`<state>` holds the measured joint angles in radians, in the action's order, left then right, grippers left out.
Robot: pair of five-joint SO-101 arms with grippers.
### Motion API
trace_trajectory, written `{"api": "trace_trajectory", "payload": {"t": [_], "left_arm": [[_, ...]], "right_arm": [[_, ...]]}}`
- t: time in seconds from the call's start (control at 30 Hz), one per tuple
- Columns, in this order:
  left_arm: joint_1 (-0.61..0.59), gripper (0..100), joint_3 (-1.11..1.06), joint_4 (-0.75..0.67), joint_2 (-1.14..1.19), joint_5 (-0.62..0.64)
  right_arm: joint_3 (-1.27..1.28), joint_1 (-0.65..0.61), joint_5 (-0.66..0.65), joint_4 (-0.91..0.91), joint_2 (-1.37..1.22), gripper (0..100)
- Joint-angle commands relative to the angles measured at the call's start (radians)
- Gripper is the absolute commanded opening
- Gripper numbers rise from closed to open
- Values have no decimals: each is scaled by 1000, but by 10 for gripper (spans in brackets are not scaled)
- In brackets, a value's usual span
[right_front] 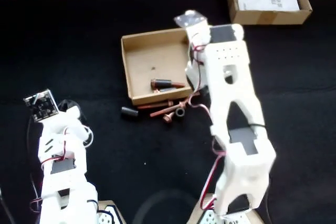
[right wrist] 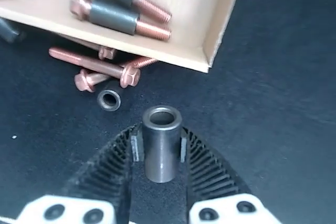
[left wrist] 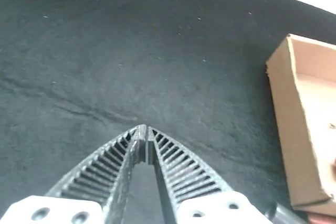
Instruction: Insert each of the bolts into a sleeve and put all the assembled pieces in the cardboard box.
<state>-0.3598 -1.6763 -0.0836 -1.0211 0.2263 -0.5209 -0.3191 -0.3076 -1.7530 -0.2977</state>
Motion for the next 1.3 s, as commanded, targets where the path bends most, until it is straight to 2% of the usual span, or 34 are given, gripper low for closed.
{"api": "trace_trajectory", "payload": {"t": [0.0, 0.13, 0.27, 0.43, 0.63, 0.8, 1.0, 1.17, 1.27], "left_arm": [[71, 37, -12, 63, 5, -3], [105, 37, 47, 210, 5, 2], [116, 37, 229, 519, 59, 6], [202, 37, 564, 872, 266, 100], [321, 37, 908, 1091, 470, 101], [483, 38, 1093, 1275, 561, 74], [674, 118, 1182, 1359, 651, -325], [694, 171, 1237, 1324, 708, -749], [696, 206, 1288, 1344, 776, -911]], "right_arm": [[88, 21, 8, -13, 240, 7], [300, 21, 9, -13, 472, 7], [536, 27, 11, -13, 693, 7], [808, 81, 63, -12, 932, 7], [1052, 168, 66, -10, 1153, 7], [1193, 252, 64, -7, 1293, 7], [1291, 380, 58, 31, 1438, 7], [1354, 527, -57, 99, 1524, 7], [1419, 651, -140, 193, 1575, 7]]}}
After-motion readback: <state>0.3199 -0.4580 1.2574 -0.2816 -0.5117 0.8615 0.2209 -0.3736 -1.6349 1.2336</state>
